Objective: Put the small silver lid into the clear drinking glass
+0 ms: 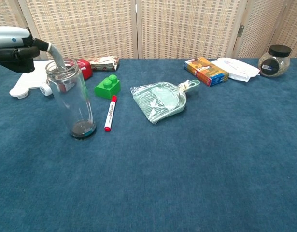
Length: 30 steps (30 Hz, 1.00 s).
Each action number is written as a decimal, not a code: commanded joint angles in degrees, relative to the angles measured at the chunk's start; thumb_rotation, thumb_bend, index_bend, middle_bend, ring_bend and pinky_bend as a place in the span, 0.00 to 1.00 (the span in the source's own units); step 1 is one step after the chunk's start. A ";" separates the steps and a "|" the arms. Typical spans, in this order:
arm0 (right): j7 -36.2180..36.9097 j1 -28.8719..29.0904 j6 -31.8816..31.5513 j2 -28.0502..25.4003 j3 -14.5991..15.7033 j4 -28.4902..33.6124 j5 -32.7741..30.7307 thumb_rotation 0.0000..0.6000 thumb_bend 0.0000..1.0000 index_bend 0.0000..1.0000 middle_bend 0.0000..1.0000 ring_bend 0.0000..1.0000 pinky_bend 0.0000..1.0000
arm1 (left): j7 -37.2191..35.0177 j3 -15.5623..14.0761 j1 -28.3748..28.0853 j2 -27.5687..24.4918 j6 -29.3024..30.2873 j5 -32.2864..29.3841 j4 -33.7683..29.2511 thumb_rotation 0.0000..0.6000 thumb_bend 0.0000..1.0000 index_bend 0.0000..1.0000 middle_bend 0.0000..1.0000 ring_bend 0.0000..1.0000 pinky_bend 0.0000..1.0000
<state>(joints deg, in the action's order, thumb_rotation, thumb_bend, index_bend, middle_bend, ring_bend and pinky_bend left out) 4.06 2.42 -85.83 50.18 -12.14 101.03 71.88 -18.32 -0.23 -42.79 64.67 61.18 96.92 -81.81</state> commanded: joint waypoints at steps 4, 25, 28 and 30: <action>0.07 -0.19 -0.16 0.06 0.10 -0.06 -0.04 1.00 0.16 0.26 0.26 0.23 0.33 | 0.60 -0.16 -0.06 0.02 -0.20 0.03 -0.22 0.00 0.74 0.33 1.00 1.00 1.00; 0.28 -0.22 0.76 0.04 0.53 -0.30 -0.17 1.00 0.16 0.26 0.26 0.23 0.33 | 3.52 5.22 3.47 1.12 5.40 -8.51 0.38 0.00 0.73 0.28 1.00 0.98 1.00; 0.42 -0.12 1.08 0.03 0.66 -0.40 0.02 1.00 0.16 0.26 0.26 0.23 0.33 | 6.42 6.25 4.34 0.96 4.72 -12.08 -0.65 0.00 0.73 0.26 0.96 0.92 1.00; 0.60 -0.02 1.40 0.04 0.79 -0.55 0.20 1.00 0.16 0.26 0.26 0.23 0.33 | 8.30 6.75 4.98 0.56 4.09 -14.52 -1.56 0.00 0.70 0.25 0.91 0.87 1.00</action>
<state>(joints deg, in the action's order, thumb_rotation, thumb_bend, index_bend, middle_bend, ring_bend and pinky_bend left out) 4.61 2.37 -84.48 50.22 -11.38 100.51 72.04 -11.97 5.67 -38.71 65.52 65.91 84.60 -82.36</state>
